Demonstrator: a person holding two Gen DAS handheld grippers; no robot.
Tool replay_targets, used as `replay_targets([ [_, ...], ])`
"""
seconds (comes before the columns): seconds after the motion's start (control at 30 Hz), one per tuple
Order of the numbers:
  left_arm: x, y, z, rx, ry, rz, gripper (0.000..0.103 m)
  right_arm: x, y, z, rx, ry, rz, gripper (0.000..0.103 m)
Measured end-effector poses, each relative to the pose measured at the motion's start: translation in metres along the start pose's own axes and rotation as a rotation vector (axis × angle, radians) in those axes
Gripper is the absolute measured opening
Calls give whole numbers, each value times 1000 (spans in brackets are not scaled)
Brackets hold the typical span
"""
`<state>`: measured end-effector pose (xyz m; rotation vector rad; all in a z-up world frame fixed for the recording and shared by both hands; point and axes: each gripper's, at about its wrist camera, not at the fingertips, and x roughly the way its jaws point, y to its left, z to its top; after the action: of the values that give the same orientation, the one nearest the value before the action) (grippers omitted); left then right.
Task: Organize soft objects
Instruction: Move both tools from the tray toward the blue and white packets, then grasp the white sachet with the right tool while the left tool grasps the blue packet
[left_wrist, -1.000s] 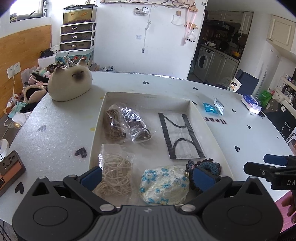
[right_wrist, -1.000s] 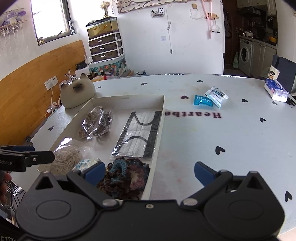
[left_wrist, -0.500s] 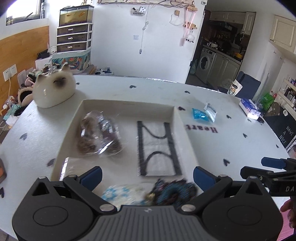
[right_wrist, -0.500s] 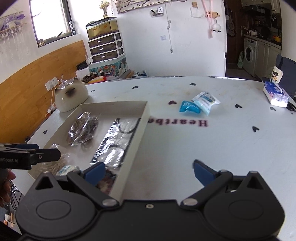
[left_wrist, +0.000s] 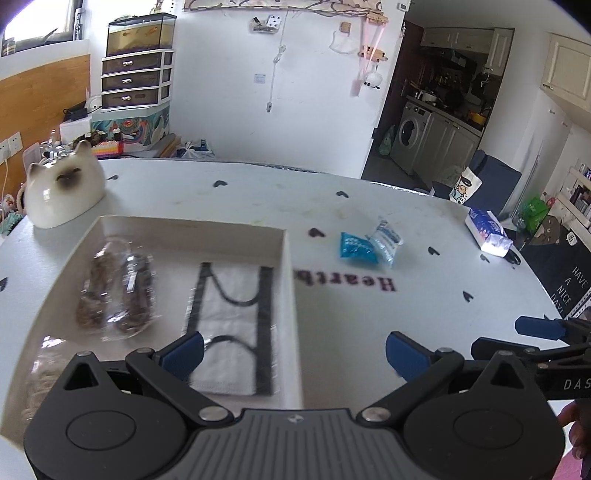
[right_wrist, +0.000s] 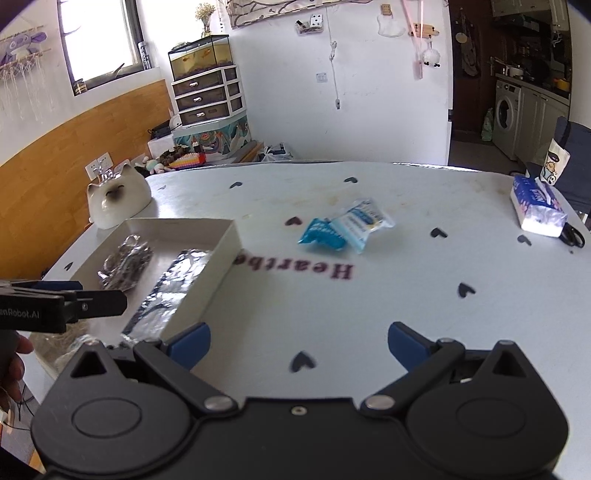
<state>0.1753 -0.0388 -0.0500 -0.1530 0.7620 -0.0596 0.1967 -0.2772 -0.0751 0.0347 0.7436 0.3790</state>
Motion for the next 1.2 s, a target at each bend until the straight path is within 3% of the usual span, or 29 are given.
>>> replay_targets([
  [0.33,49,-49,29,3,11,-38,103,29,-62,28,36,20,13,103],
  [0.6,104,-74,61,82,32,-78,102,76,-99,63,137,40,13,103],
  [0.73,135,-79,77,113,56,-90,101,108,-116,81,259,59,17,103],
  [0.93,184,-83,93,171,154,-105,94,162,-136,99,516,116,18,103],
  [1.2,219,-84,104,236,215,-121,92,219,-145,125,733,189,32,98],
])
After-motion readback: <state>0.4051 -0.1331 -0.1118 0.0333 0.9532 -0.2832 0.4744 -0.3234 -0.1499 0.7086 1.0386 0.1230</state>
